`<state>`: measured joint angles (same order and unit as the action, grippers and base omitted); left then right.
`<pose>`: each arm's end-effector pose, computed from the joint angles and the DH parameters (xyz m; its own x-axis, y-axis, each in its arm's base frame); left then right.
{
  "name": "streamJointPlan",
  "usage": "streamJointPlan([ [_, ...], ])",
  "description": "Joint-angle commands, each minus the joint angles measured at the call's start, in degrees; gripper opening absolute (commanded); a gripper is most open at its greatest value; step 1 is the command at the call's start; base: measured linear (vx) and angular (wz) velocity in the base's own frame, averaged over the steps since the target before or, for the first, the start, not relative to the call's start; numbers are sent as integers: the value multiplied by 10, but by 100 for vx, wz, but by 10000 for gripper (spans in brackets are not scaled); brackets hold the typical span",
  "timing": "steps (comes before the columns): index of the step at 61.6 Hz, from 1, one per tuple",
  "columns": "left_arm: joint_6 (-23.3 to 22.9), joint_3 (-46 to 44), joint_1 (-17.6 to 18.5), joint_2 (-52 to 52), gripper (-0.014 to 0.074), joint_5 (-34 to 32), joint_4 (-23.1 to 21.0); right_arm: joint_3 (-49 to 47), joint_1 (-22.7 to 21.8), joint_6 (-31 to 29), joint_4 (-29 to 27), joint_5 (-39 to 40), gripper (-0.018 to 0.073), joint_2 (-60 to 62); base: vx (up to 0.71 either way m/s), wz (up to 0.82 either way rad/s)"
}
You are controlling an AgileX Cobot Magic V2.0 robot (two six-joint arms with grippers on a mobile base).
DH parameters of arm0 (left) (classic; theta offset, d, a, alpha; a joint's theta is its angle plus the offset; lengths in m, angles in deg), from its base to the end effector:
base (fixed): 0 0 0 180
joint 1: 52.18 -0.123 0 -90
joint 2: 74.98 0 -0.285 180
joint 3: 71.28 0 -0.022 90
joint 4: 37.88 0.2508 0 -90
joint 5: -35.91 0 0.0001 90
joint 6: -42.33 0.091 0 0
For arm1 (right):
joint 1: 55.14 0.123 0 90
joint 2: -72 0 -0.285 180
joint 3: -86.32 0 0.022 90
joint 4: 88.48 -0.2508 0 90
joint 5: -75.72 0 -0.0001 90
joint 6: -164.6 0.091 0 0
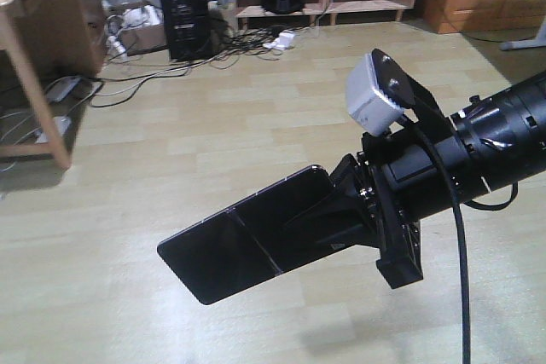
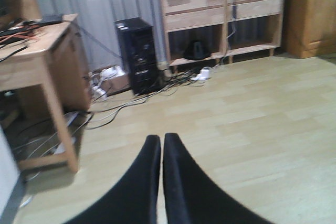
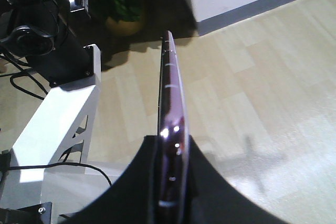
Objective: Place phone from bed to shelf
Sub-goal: 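Turn and drive across the floor toward the wooden shelf unit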
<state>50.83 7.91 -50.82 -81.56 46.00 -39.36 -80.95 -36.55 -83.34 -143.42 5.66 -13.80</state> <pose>0.0559 -0.0017 0.1867 -0.0978 0.1250 -0.9873 0.0405 0.9918 0.1215 0.2182 0.1473 0.3386 -0.3116 -0.5559 -0.7706 -0.9502 0.1810 0.2537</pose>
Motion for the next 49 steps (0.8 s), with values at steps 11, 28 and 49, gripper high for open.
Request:
streamJointPlan([
  [11,-3,-13,-1,3,1,-40,-5,-16,0,-2,-46,-36,-3,19,34,-35],
  [28,-3,-13,-1,3,1,-40,-5,-16,0,-2,-46,-36,-3,19,34,-35],
  [49,-3,-13,-1,3,1,-40,-5,-16,0,-2,-46,-36,-3,19,37,-23],
])
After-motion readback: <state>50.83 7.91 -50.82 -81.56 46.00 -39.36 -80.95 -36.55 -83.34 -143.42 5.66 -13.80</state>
